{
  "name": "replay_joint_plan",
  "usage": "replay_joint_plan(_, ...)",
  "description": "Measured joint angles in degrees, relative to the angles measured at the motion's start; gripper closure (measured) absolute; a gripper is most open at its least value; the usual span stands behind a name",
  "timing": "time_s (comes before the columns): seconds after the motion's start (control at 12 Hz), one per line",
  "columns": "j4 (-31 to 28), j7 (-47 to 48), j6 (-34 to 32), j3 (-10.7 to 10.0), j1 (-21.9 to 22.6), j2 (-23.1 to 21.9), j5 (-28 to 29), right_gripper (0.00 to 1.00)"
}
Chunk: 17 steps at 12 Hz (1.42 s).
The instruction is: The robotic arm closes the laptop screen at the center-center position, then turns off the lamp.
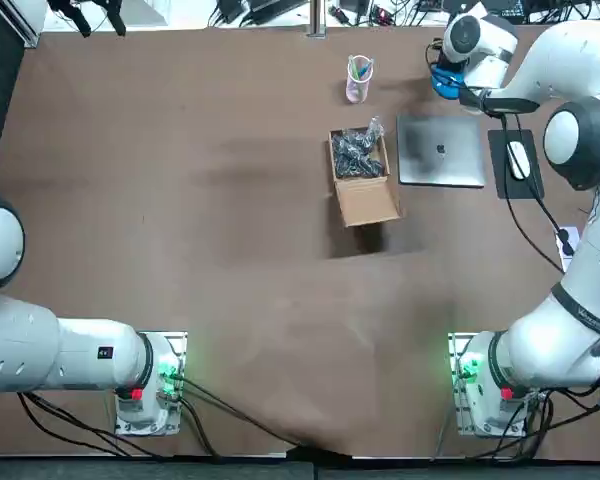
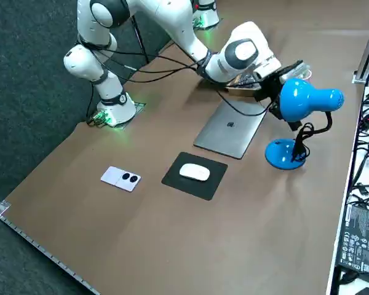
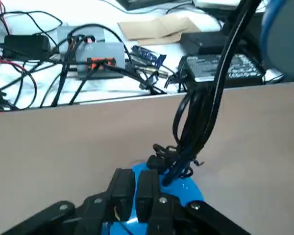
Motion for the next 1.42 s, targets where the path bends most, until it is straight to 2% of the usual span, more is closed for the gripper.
replay_joint_plan(0.17,-0.34,0.03,-1.87,0.06,1.08,-1.09,0.00,0.85)
replay_joint_plan(0.42,-1.40,0.18,-2.80,0.19,1.83,-2.38,0.01,0.54)
replay_joint_plan(0.75,-3.97,0.06,-2.81,0.20,1.87,-3.96,0.00,0.07)
replay_joint_plan(0.83,-5.77,-0.38,-2.80,0.38,1.92,-4.83,0.00,0.00)
replay_joint_plan(1.42,-13.58,-2.15,-2.73,2.10,2.87,-10.05,0.00,0.00)
